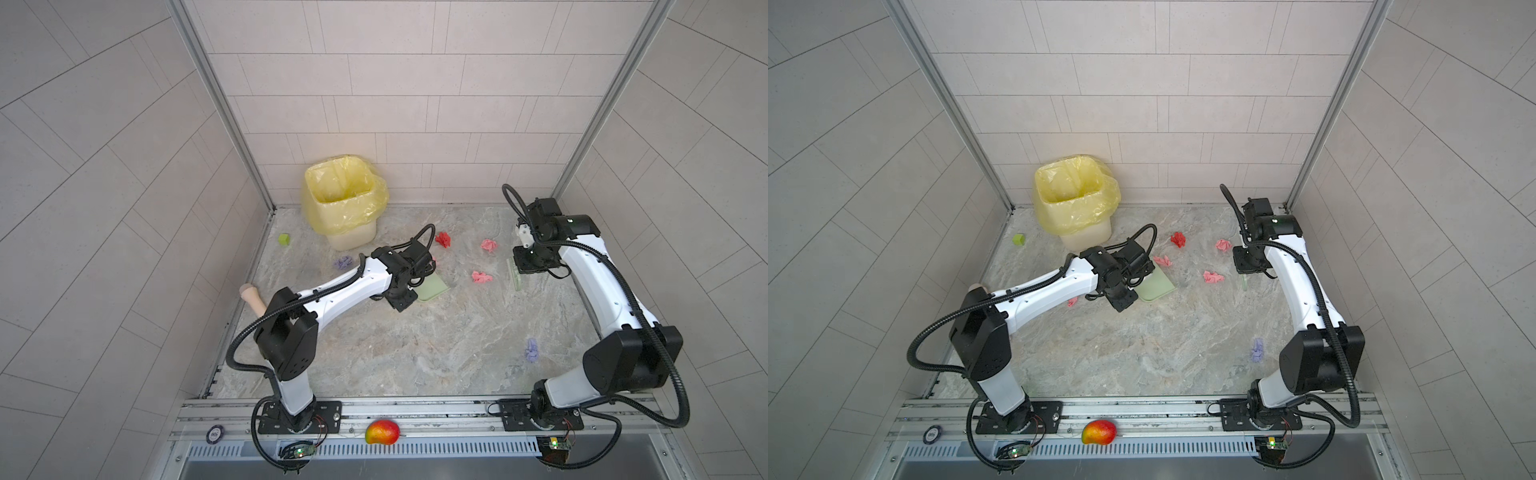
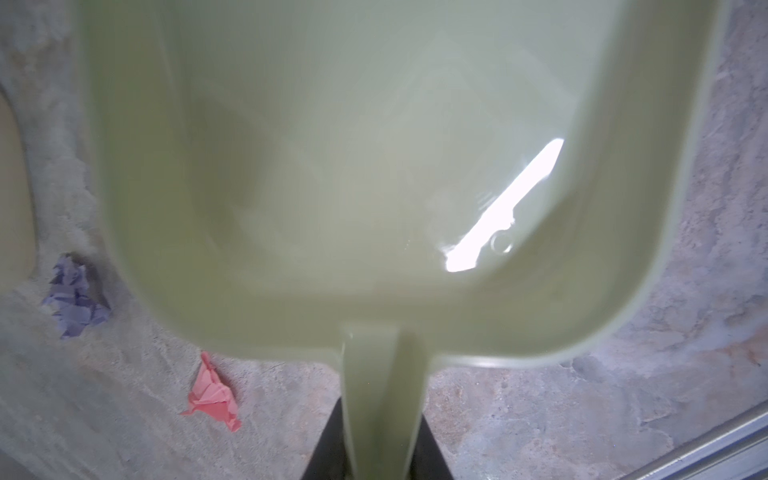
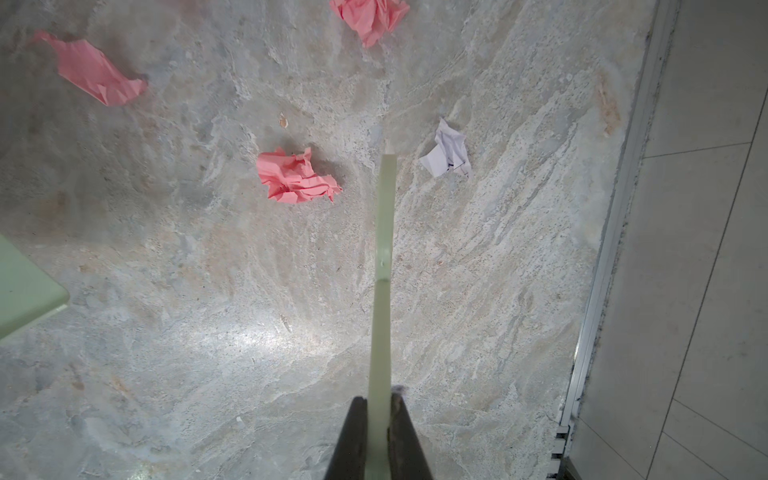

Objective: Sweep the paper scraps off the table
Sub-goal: 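Lower the dustpan beside the pink scraps with the left gripper while the right moves in, then sweep the pink scraps into the dustpan with the brush in the right gripper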

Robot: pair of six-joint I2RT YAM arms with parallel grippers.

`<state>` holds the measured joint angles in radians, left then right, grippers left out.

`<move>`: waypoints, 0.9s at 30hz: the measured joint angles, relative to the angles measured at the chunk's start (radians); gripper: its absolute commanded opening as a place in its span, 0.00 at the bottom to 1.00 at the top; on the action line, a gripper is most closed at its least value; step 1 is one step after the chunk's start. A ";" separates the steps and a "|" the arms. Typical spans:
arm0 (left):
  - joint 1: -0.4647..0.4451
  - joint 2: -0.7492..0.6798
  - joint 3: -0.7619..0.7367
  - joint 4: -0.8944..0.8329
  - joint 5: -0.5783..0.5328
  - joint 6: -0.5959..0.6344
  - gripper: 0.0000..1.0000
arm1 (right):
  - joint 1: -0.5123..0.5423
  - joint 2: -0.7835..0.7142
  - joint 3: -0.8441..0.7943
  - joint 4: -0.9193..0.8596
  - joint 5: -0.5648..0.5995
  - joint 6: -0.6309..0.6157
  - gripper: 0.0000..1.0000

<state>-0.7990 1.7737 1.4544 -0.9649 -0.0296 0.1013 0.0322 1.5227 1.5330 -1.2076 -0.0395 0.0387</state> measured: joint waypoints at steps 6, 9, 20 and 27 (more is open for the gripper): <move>-0.027 0.060 -0.004 0.031 0.053 0.002 0.00 | 0.049 0.111 0.031 -0.001 0.052 -0.054 0.00; -0.038 0.084 -0.006 0.039 0.074 0.003 0.00 | 0.080 0.185 0.073 -0.001 0.090 -0.069 0.00; -0.063 0.151 -0.006 0.049 0.111 0.023 0.00 | 0.123 0.265 0.132 -0.007 0.149 -0.112 0.00; -0.064 0.162 -0.006 0.049 0.115 0.031 0.00 | 0.164 0.301 0.135 -0.008 0.162 -0.129 0.00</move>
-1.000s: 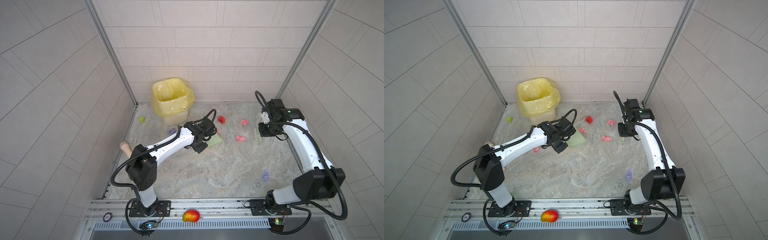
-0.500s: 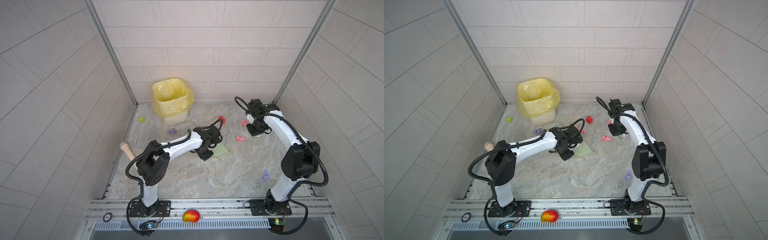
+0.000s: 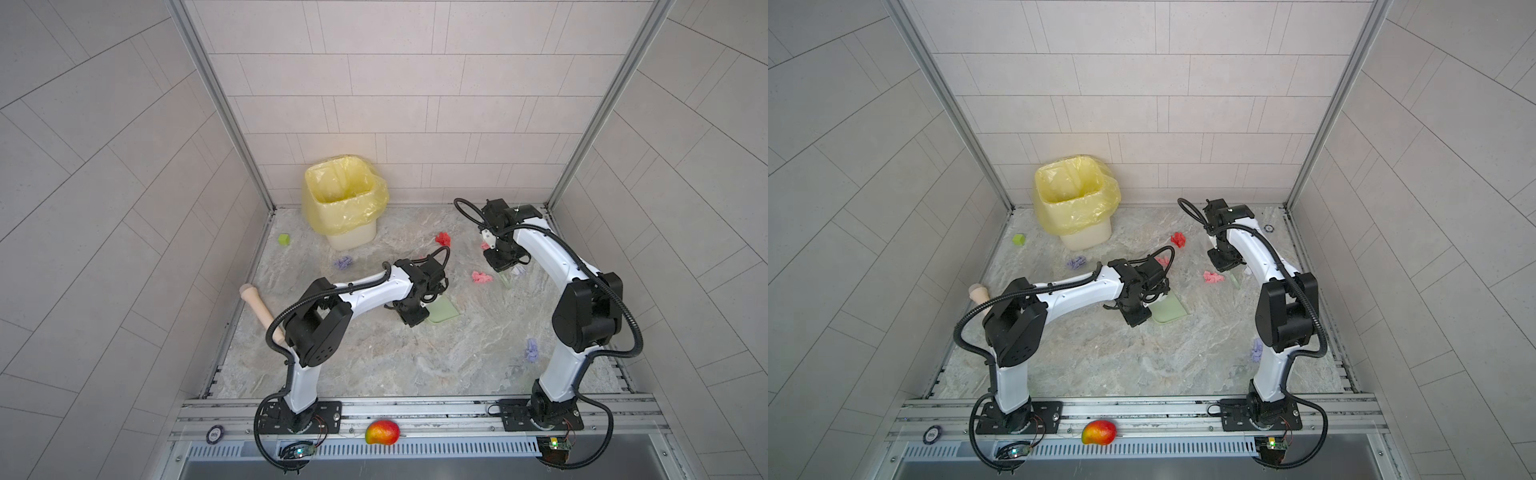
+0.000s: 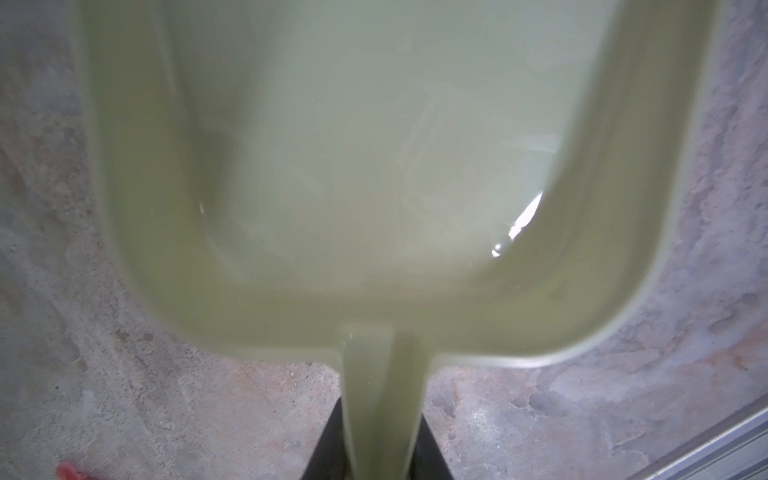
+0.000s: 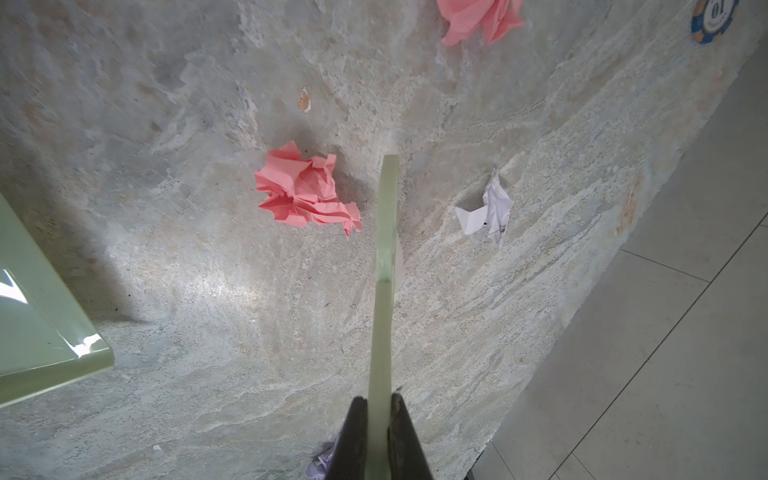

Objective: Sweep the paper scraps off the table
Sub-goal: 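Sweep the pink scraps into the dustpan with the brush in the right gripper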

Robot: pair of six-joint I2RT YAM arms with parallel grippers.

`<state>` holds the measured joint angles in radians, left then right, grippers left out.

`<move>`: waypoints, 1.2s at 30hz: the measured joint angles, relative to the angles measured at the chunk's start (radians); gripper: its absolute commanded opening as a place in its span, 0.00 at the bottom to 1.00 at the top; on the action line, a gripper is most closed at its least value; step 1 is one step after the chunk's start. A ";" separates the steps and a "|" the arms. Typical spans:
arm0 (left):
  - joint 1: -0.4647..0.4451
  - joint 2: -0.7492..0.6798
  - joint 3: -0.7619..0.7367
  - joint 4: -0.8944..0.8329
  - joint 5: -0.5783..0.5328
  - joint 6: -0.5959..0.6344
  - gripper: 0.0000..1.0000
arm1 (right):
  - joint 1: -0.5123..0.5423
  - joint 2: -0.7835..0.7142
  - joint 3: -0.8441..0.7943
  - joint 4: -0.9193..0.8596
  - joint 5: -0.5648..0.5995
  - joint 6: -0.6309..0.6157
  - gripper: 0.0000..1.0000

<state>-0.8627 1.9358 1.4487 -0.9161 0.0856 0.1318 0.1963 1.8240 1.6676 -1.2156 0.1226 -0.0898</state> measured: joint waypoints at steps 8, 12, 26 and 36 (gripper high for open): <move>-0.004 0.002 -0.002 0.014 -0.039 0.001 0.00 | 0.049 0.009 0.000 0.000 -0.004 -0.006 0.00; -0.004 0.006 -0.005 0.026 -0.062 0.007 0.00 | 0.093 0.008 0.000 -0.001 -0.018 -0.002 0.00; -0.004 0.007 -0.044 0.082 -0.094 0.007 0.00 | 0.149 -0.020 0.081 -0.051 -0.013 0.020 0.00; -0.004 0.047 -0.017 0.096 -0.129 0.008 0.00 | 0.153 0.095 0.166 -0.010 0.008 0.007 0.00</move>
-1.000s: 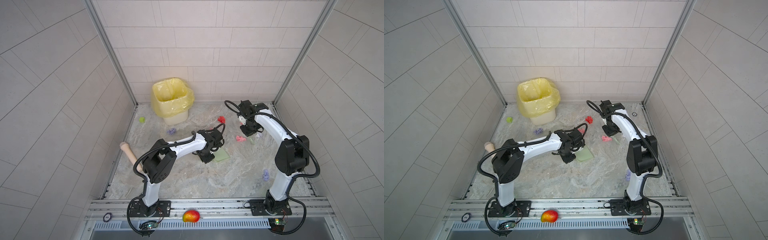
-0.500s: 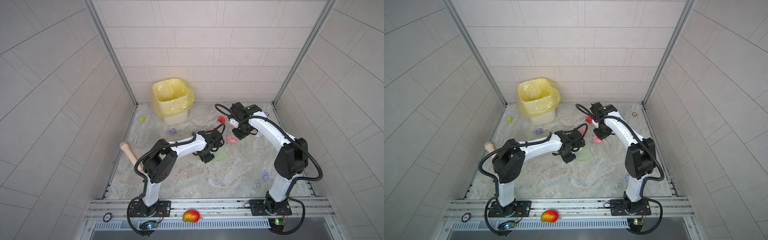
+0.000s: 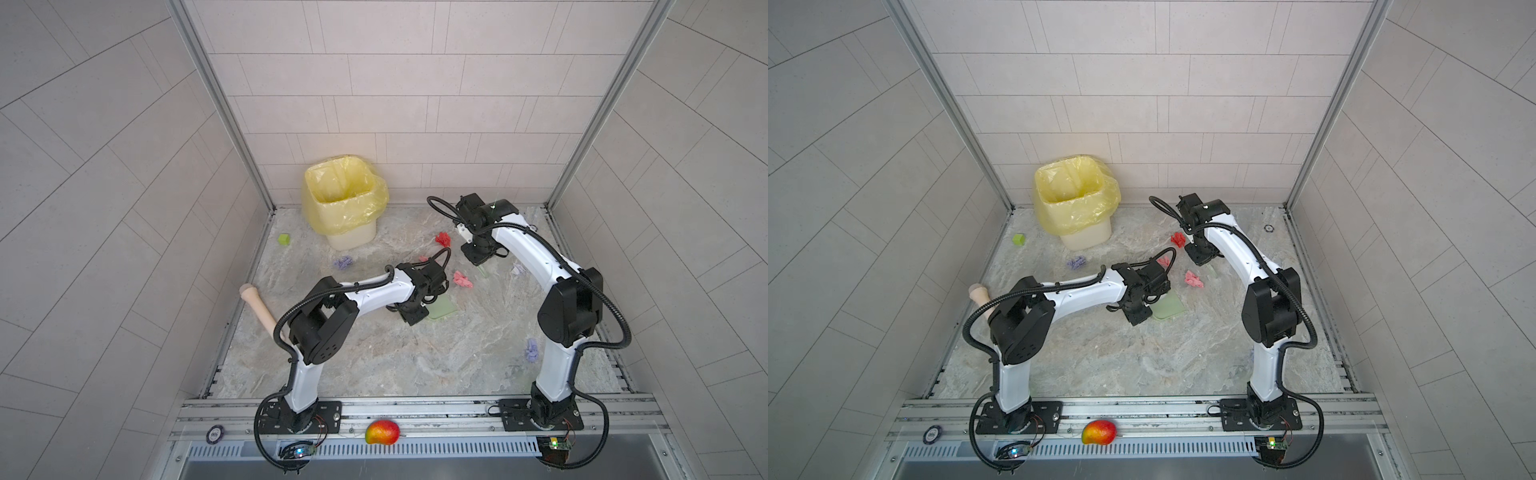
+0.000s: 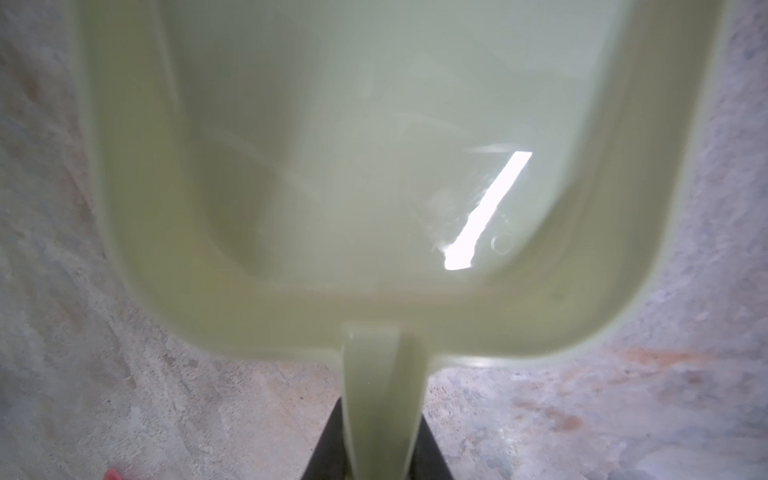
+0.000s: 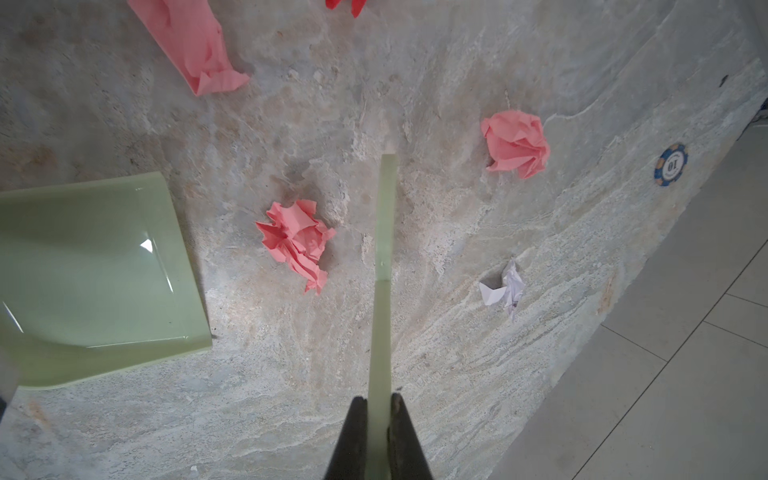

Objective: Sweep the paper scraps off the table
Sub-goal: 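Sweep the pink scraps into the dustpan with the brush in the right gripper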

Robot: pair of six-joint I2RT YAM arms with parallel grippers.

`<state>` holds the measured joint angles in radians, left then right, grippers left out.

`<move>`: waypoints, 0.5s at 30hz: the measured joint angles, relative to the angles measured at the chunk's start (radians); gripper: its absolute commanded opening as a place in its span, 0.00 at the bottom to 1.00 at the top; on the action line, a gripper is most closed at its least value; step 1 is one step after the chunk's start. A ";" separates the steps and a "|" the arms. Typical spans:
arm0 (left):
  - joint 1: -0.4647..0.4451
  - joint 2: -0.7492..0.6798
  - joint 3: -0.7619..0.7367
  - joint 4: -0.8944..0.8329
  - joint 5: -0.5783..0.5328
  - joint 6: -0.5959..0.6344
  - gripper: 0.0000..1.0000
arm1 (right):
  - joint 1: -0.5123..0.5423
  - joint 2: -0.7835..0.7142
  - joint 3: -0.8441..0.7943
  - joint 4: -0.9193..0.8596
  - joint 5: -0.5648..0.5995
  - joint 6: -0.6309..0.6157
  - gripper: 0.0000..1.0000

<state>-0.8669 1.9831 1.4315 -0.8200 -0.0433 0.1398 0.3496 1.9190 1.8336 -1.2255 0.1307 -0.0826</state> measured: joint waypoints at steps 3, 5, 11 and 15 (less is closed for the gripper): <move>0.000 0.023 0.020 -0.001 -0.001 0.000 0.00 | 0.014 0.019 0.002 0.000 -0.003 -0.003 0.00; 0.000 0.032 0.029 -0.003 0.000 0.000 0.00 | 0.025 0.021 0.002 -0.002 -0.008 -0.005 0.00; 0.000 0.037 0.038 -0.008 0.002 0.000 0.00 | 0.045 0.020 0.005 -0.016 -0.050 -0.003 0.00; 0.000 0.039 0.039 -0.009 0.005 0.000 0.00 | 0.056 0.012 0.005 -0.030 -0.085 0.001 0.00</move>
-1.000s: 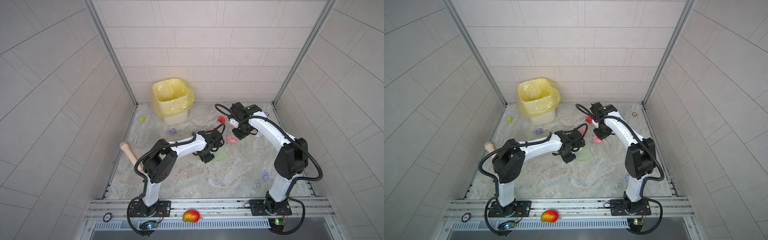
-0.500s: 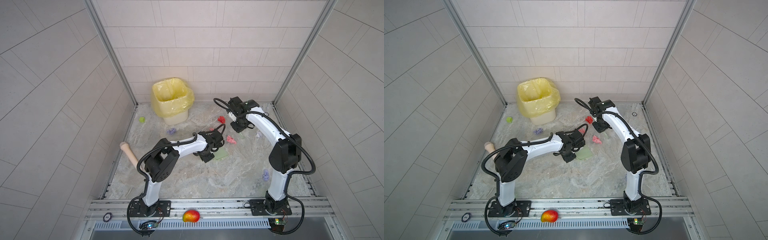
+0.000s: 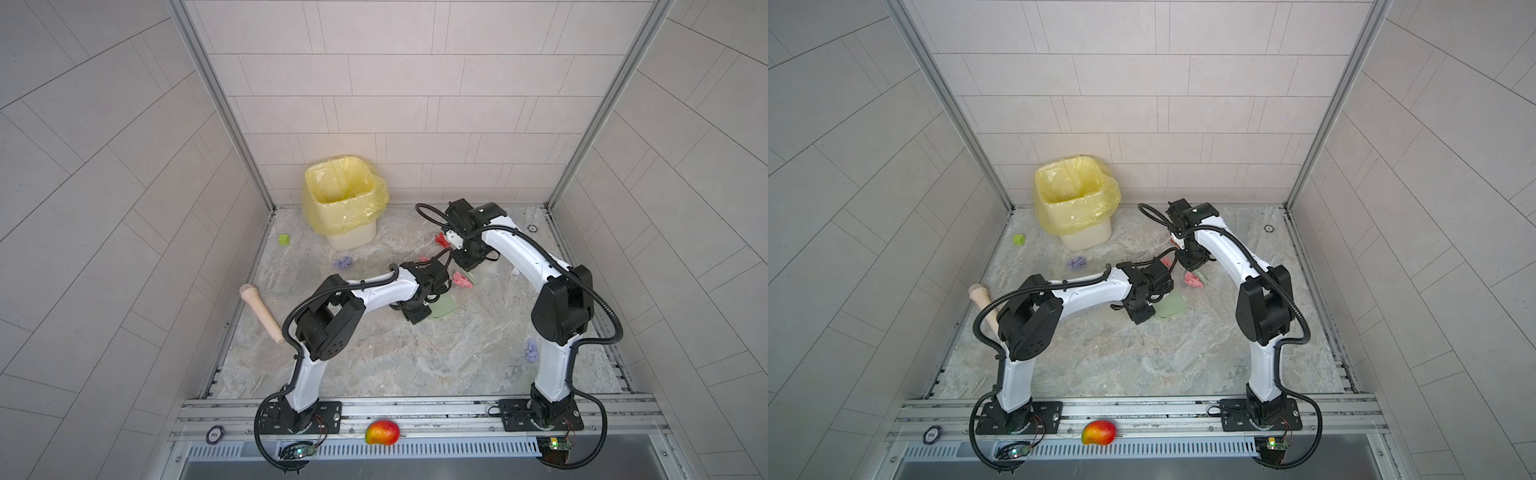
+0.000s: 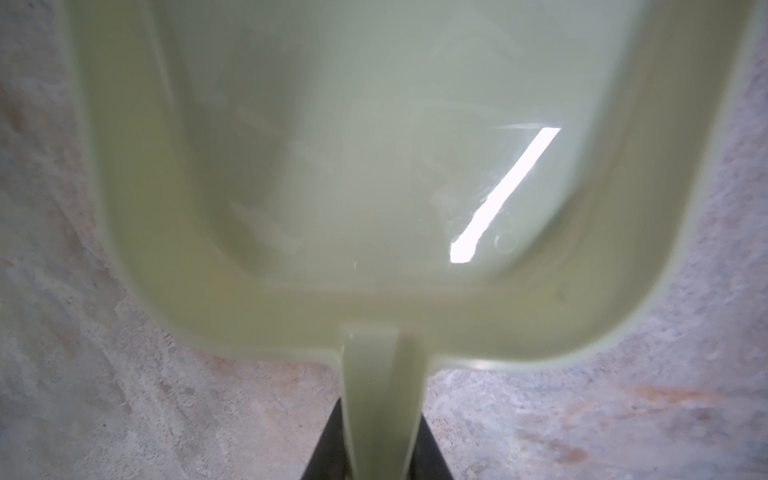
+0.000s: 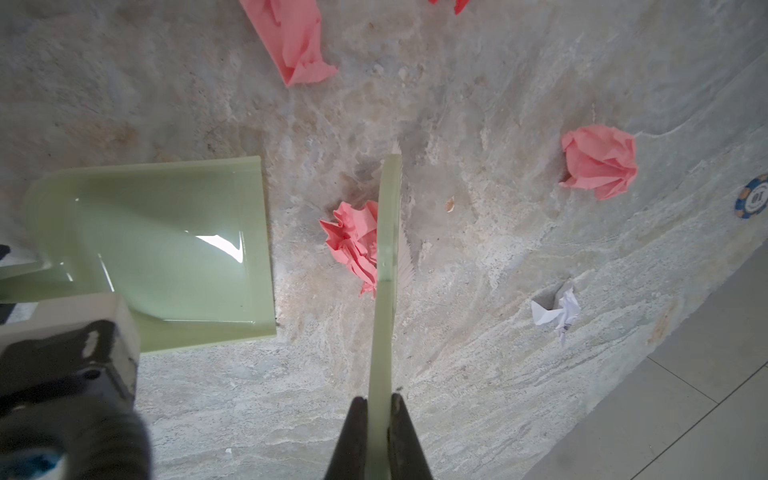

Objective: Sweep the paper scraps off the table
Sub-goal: 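Sweep the pink scraps into the dustpan with the brush in the right gripper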

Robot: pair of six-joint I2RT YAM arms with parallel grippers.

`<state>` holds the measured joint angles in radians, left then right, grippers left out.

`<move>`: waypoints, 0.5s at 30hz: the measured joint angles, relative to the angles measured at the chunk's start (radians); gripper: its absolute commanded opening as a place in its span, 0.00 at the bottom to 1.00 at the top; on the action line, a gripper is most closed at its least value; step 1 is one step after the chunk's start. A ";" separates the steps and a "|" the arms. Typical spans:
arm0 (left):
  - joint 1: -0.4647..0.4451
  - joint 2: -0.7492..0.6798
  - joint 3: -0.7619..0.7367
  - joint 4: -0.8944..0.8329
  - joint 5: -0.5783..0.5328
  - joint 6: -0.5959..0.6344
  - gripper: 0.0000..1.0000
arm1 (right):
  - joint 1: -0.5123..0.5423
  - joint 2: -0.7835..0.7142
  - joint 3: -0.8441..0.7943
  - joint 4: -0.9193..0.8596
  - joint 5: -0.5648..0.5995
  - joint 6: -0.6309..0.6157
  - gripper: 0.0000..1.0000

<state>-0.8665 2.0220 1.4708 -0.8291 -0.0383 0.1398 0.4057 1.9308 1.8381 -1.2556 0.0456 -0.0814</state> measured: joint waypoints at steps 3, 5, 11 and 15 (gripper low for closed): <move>0.000 0.007 0.002 -0.003 0.006 0.000 0.00 | -0.001 -0.013 0.003 -0.017 0.001 0.001 0.00; 0.000 0.016 0.010 -0.011 0.012 0.005 0.00 | -0.005 -0.014 0.015 -0.031 0.007 0.003 0.00; 0.010 0.037 0.051 -0.045 0.030 0.015 0.00 | -0.016 -0.011 0.045 -0.054 0.033 0.003 0.00; 0.019 0.048 0.101 -0.084 0.046 0.018 0.00 | -0.019 -0.005 0.051 -0.059 0.031 0.003 0.00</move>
<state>-0.8474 2.0697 1.5719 -0.9127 0.0078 0.1581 0.3870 1.9259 1.8889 -1.3148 0.0761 -0.0780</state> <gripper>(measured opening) 0.204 0.116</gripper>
